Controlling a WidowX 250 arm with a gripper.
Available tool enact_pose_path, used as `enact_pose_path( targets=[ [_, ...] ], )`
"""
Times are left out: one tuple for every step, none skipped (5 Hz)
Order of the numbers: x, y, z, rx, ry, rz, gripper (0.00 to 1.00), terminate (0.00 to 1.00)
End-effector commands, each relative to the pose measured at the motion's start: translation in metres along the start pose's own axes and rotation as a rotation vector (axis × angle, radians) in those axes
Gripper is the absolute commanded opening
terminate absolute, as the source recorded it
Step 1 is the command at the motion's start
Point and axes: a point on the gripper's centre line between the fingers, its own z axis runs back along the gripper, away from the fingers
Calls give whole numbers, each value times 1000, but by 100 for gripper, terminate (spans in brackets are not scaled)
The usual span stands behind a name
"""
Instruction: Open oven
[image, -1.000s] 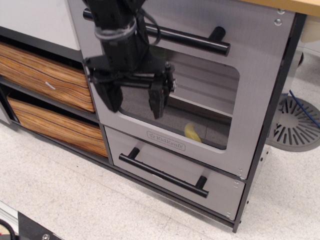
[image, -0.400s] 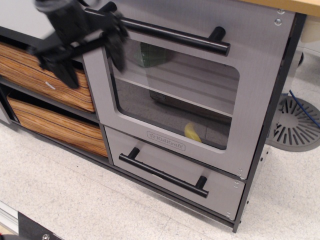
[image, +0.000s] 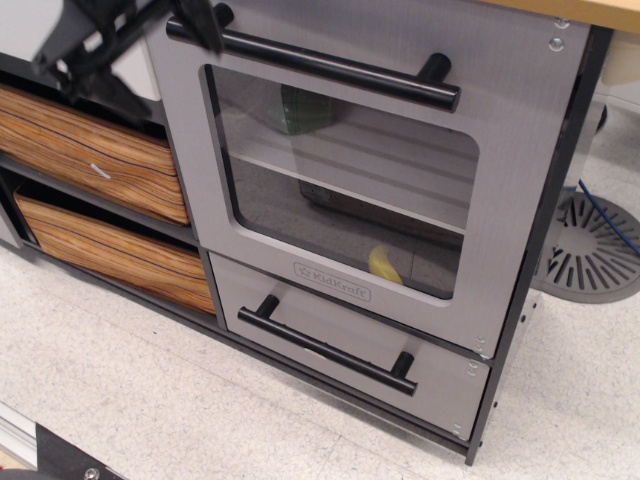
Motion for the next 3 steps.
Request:
enact_pose_path(
  targets=[
    [4,-23,3,-77,-21,196,100,0],
    [4,-32,-8,-54,-30,240,100,0],
    [3,-39,-17,-45,16,328,100,0]
  ],
)
